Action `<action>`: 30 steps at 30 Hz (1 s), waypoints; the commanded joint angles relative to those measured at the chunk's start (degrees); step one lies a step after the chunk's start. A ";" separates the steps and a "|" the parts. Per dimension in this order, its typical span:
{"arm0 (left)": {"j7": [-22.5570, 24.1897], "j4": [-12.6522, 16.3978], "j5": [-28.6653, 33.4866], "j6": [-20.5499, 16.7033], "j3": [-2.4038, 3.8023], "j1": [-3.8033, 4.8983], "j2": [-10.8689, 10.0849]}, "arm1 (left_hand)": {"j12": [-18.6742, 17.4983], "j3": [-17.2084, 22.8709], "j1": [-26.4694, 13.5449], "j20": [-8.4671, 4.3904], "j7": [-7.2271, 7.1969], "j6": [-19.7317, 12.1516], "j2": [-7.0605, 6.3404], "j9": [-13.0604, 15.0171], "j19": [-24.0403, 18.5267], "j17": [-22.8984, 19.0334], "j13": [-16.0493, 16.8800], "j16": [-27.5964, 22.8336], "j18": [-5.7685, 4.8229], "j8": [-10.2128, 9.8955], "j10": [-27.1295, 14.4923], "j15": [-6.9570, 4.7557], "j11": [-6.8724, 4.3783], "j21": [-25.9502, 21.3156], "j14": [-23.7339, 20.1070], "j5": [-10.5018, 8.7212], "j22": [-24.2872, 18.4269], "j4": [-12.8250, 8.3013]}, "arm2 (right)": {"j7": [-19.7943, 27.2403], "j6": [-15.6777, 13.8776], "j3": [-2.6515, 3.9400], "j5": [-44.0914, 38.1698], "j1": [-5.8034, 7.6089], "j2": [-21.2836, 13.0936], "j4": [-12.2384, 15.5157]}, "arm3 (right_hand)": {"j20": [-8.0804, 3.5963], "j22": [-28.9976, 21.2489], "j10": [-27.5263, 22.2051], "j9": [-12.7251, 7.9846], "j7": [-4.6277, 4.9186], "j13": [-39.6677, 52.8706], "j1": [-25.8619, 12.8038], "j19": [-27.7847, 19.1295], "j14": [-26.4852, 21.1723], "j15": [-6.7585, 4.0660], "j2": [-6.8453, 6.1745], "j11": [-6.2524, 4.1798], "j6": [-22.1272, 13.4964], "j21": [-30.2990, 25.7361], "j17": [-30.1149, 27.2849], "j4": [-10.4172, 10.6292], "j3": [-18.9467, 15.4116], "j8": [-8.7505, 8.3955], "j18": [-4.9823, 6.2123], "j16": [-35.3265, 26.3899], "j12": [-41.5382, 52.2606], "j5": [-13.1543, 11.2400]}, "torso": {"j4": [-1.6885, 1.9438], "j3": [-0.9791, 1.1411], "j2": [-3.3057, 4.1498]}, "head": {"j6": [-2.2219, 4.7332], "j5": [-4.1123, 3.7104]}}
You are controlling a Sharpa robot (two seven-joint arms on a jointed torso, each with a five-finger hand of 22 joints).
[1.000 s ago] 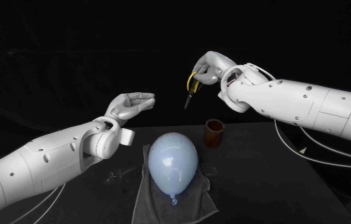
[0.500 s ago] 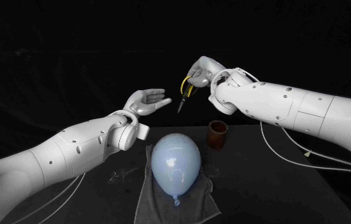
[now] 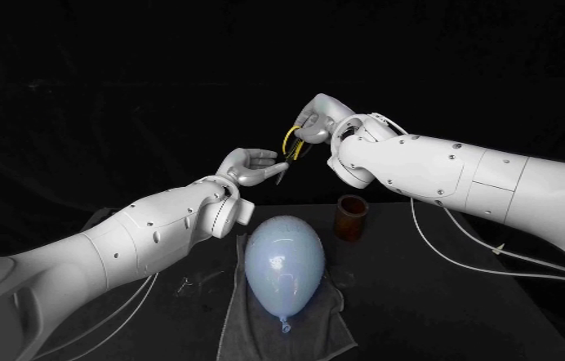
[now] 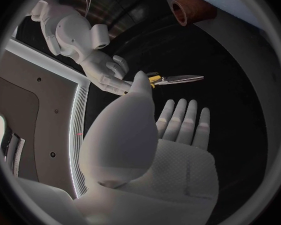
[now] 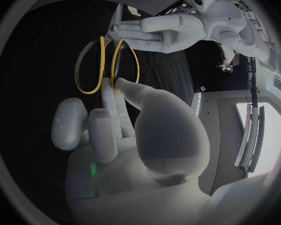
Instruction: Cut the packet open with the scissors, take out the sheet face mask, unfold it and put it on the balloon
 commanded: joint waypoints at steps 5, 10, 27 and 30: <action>-0.73 -1.33 0.85 -1.79 0.04 0.19 1.42 | 0.79 0.21 1.01 0.05 3.71 4.50 3.04 1.19 4.49 1.27 0.33 1.46 1.76 1.86 6.93 -0.54 -0.03 1.12 6.47 0.10 0.35 -0.42 | -0.22 -0.22 0.04 1.05 -0.17 0.24 0.98 | -0.12 0.07 2.82 -0.12 -0.10 0.06 0.05 -0.37 2.68 -0.43 0.55 -2.60 0.37 -0.32 -0.03 -0.04 0.36 0.21 0.21 0.31 0.14 0.29 | -0.02 0.00 0.04 | 0.13 0.17; -0.15 -1.56 1.51 -2.03 0.04 0.27 1.75 | 0.76 0.33 1.74 0.02 3.51 6.60 4.34 1.75 5.53 1.33 0.31 1.61 2.19 2.67 8.20 -0.73 -0.25 1.30 7.46 0.10 0.37 -0.58 | -0.15 0.09 0.01 1.22 -0.57 0.49 1.20 | -0.13 0.04 2.83 -0.08 -0.09 0.06 0.02 -0.39 2.68 -0.43 0.55 -2.60 0.33 -0.34 -0.07 -0.05 0.40 0.24 0.22 0.30 0.13 0.28 | 0.11 0.03 0.13 | 0.07 0.28; -1.63 -1.01 -0.07 0.14 0.03 0.53 1.63 | 1.00 1.22 6.30 0.04 2.14 12.37 7.55 2.87 11.70 1.14 0.27 1.66 3.80 5.15 14.14 -1.97 -2.21 2.39 9.34 0.12 0.78 -1.09 | -0.29 -0.64 -0.03 1.27 -1.10 0.56 1.59 | -0.14 -0.11 2.85 0.02 -0.07 0.05 -0.03 -0.49 2.66 -0.43 0.61 -2.58 0.24 -0.43 -0.14 -0.07 0.52 0.30 0.25 0.28 0.09 0.28 | 0.04 -0.07 -0.01 | -0.47 0.40; -1.95 -0.86 -0.57 0.56 0.02 0.54 1.61 | 0.90 1.16 6.59 0.03 2.07 12.76 7.52 2.89 11.67 1.08 0.25 1.54 3.93 5.24 14.54 -2.00 -2.32 2.33 9.30 0.12 0.75 -1.04 | -0.33 -0.64 -0.03 1.26 -1.11 0.63 1.55 | -0.14 -0.11 2.85 0.02 -0.07 0.05 -0.03 -0.49 2.66 -0.43 0.61 -2.58 0.24 -0.43 -0.14 -0.07 0.52 0.30 0.25 0.28 0.09 0.28 | 0.00 -0.06 0.03 | -0.45 0.45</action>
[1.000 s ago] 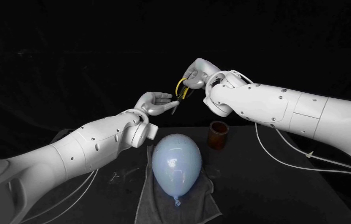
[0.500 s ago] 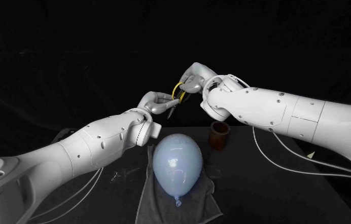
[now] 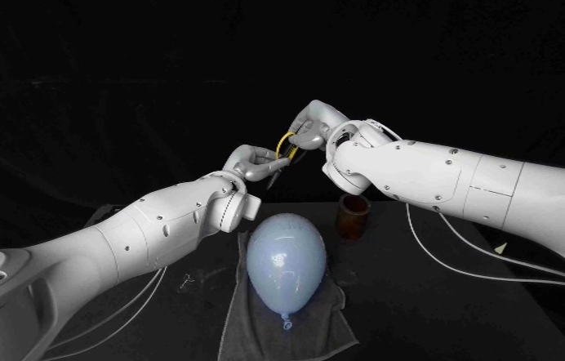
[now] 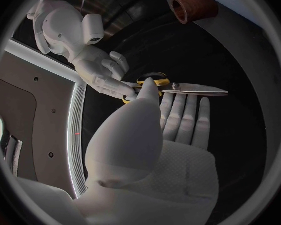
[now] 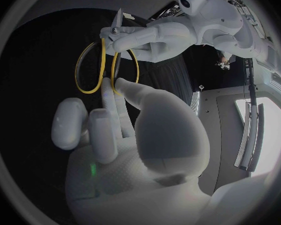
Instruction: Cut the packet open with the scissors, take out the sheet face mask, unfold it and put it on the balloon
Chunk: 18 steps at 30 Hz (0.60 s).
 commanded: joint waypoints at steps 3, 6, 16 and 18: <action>-0.80 0.36 -1.51 1.77 0.04 0.14 0.02 | -0.05 0.12 0.87 -0.06 -0.09 0.81 0.18 0.08 0.23 -0.13 -0.12 0.02 0.76 0.33 0.60 -0.08 -0.03 0.16 0.26 0.12 0.02 -0.01 | -0.21 -0.57 0.04 -0.12 0.03 0.10 -0.01 | 0.07 0.01 2.85 0.07 0.16 0.09 -0.11 -0.27 2.54 -0.31 0.54 -2.58 0.33 -0.16 0.08 0.11 0.37 0.12 0.30 0.18 0.19 0.15 | -0.02 0.00 0.04 | 0.00 -0.04; -1.00 0.37 -1.76 1.91 0.03 0.14 -0.04 | -0.21 0.20 1.34 -0.05 -0.17 1.05 0.26 0.07 0.42 -0.16 -0.15 -0.03 0.89 0.34 0.84 -0.12 -0.10 0.14 0.35 0.13 0.02 -0.06 | -0.28 -0.72 0.04 -0.13 0.02 0.06 0.02 | 0.07 0.01 2.85 0.07 0.16 0.09 -0.11 -0.27 2.54 -0.31 0.54 -2.58 0.33 -0.16 0.08 0.11 0.37 0.12 0.30 0.18 0.19 0.15 | 0.01 0.01 0.04 | -0.01 -0.01; -1.94 -0.55 -0.02 2.25 -0.09 0.13 0.10 | -0.63 0.39 2.46 -0.01 -0.08 0.92 0.13 -0.13 2.38 -0.20 -0.22 -0.09 1.09 -0.01 0.93 -0.17 -0.06 0.48 0.56 0.12 0.21 -0.29 | -0.42 -1.85 0.05 -0.14 -0.09 -0.10 0.29 | 0.06 0.08 2.90 0.16 0.16 0.10 -0.16 -0.24 2.56 -0.31 0.59 -2.58 0.27 -0.12 0.21 0.09 0.48 0.19 0.28 0.24 0.18 0.15 | -0.03 0.01 0.05 | -0.14 -0.07; -2.20 -0.71 -0.06 2.42 -0.15 0.13 0.17 | -0.64 0.37 2.47 -0.01 -0.08 0.91 0.10 -0.14 2.52 -0.20 -0.22 -0.09 1.10 -0.02 0.93 -0.17 -0.05 0.50 0.57 0.12 0.23 -0.28 | -0.44 -1.94 0.05 -0.14 -0.10 -0.12 0.34 | 0.06 0.08 2.90 0.16 0.16 0.10 -0.16 -0.24 2.56 -0.31 0.59 -2.58 0.27 -0.12 0.21 0.09 0.48 0.19 0.28 0.24 0.18 0.15 | -0.02 0.02 0.05 | -0.13 -0.17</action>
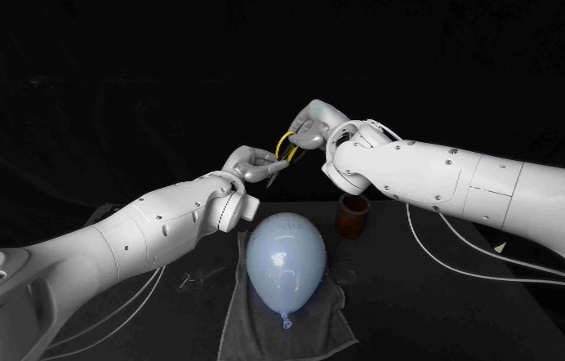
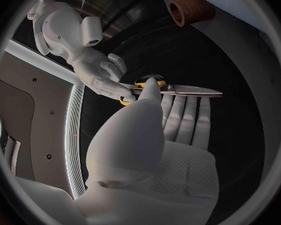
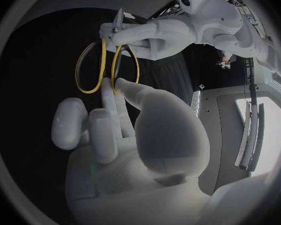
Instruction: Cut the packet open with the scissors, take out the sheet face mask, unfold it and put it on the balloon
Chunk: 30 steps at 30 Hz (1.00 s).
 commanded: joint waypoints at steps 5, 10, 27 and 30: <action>-1.11 -0.27 0.26 1.59 -0.09 0.11 0.29 | -0.16 0.21 0.66 0.00 0.15 0.51 0.08 -0.06 2.01 -0.06 -0.04 -0.02 1.20 0.02 0.64 -0.04 -0.04 0.52 0.59 0.12 0.23 -0.04 | -0.28 -1.18 0.05 -0.20 0.03 -0.11 0.19 | 0.05 0.18 2.94 0.09 -0.02 0.06 -0.17 -0.16 2.59 -0.32 0.60 -2.57 0.20 -0.04 0.10 -0.10 0.36 0.23 0.27 0.35 0.19 0.28 | -0.01 -0.01 0.02 | 0.00 -0.02; -1.45 -0.37 0.00 1.94 -0.12 0.11 0.33 | -0.13 0.62 1.64 -0.01 -0.15 1.33 0.63 -0.09 3.89 0.05 -0.02 0.26 1.44 0.12 1.54 -0.35 -0.38 1.00 1.46 0.13 0.40 0.16 | -0.29 -1.20 0.05 -0.20 0.02 -0.17 0.27 | 0.05 0.18 2.94 0.09 -0.02 0.06 -0.17 -0.16 2.59 -0.32 0.60 -2.57 0.20 -0.04 0.10 -0.10 0.36 0.23 0.27 0.35 0.19 0.28 | 0.01 0.00 -0.02 | -0.09 -0.03; -0.71 -0.28 -0.14 1.01 -0.14 0.11 0.28 | -0.17 6.93 5.78 -0.07 -1.97 5.76 4.46 0.57 6.90 0.82 -0.12 1.92 2.43 1.80 6.63 -2.27 -2.37 2.03 6.05 0.17 0.48 0.67 | -0.40 -0.32 0.06 -0.19 0.02 -0.21 0.24 | 0.05 0.18 2.94 0.09 -0.02 0.06 -0.17 -0.16 2.59 -0.32 0.60 -2.57 0.20 -0.04 0.10 -0.10 0.36 0.23 0.27 0.35 0.19 0.28 | 0.03 0.00 0.01 | -0.18 -0.02; -0.58 -0.28 -0.13 0.78 -0.14 0.11 0.28 | -0.17 8.59 6.21 -0.09 -2.30 6.37 4.46 0.89 7.35 0.97 -0.13 2.18 2.53 2.30 7.74 -2.61 -2.73 2.17 6.93 0.16 0.48 0.68 | -0.43 -0.06 0.06 -0.19 0.02 -0.18 0.26 | 0.05 0.18 2.94 0.09 -0.02 0.06 -0.17 -0.16 2.59 -0.32 0.60 -2.57 0.20 -0.04 0.10 -0.10 0.36 0.23 0.27 0.35 0.19 0.28 | 0.01 -0.01 -0.02 | -0.20 0.02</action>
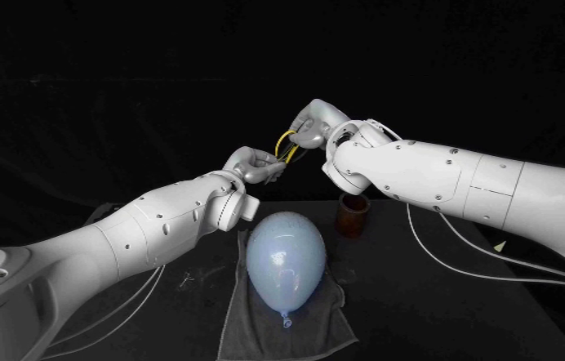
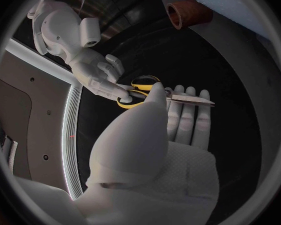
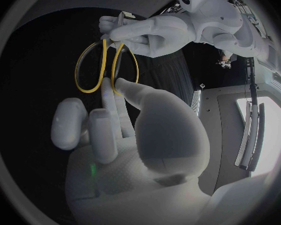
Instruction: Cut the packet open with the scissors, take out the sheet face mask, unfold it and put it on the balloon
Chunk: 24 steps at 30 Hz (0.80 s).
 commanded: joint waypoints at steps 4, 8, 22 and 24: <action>0.75 0.10 -0.06 -0.30 0.01 0.05 0.03 | -0.43 5.44 0.21 0.01 -0.36 0.80 -0.80 1.43 0.97 0.23 -0.10 0.19 0.79 1.30 1.90 -0.36 -0.44 0.17 1.52 0.29 -0.06 0.31 | -0.11 0.81 0.09 -0.23 0.12 -0.02 -0.04 | 0.03 -0.08 3.07 0.32 -0.09 0.01 -0.34 -0.29 2.67 -0.43 0.41 -2.48 0.32 -0.15 -0.02 -0.25 0.52 0.39 0.71 0.21 0.12 0.16 | 0.00 -0.02 -0.01 | -0.08 0.04; 0.69 0.24 -0.04 0.15 0.02 0.05 -0.14 | -0.44 10.25 -1.58 0.01 -0.58 0.77 -2.58 2.15 1.09 0.32 -0.09 -0.09 0.76 2.02 2.53 -0.52 -0.67 -0.01 2.11 0.36 -0.13 0.13 | 0.30 1.37 0.08 0.16 0.12 -0.04 -0.39 | 0.10 -1.26 2.37 0.74 0.14 -0.13 -0.76 -1.09 2.49 -0.29 -0.53 -2.25 -0.34 -0.93 -0.77 -0.68 0.13 0.57 0.95 -0.06 -0.22 0.17 | -0.02 -0.01 -0.01 | -0.10 0.03; -0.43 1.40 -0.12 3.96 0.02 0.05 -1.31 | -0.38 24.49 -9.27 0.00 -0.47 -0.28 -8.23 5.17 1.41 0.95 -0.03 -1.01 0.71 4.85 3.63 -0.62 -0.83 -0.53 3.09 0.34 -0.13 -1.83 | 7.78 2.81 -0.34 4.21 -0.19 -0.69 -2.36 | 3.40 -30.83 -9.75 -1.21 3.06 -1.25 -3.46 -22.91 -15.79 3.01 -5.23 1.31 -5.63 -27.87 -39.57 1.45 -6.49 -5.20 6.11 -23.67 -0.15 0.51 | -0.01 0.02 -0.02 | -0.12 0.18; -0.68 1.48 -0.22 4.53 0.01 0.05 -1.43 | -0.37 24.66 -9.42 0.00 -0.46 -0.32 -8.26 5.24 1.42 0.97 -0.03 -1.02 0.71 4.91 3.65 -0.62 -0.83 -0.54 3.11 0.34 -0.13 -1.91 | 9.43 2.38 -0.40 4.75 -0.28 -1.07 -2.40 | 3.70 -32.59 -9.77 -1.47 3.04 -1.19 -3.21 -24.62 -18.87 3.29 -5.37 1.32 -5.54 -31.18 -41.40 1.65 -7.54 -5.75 6.05 -27.16 -0.08 0.52 | 0.00 -0.01 -0.02 | -0.08 0.17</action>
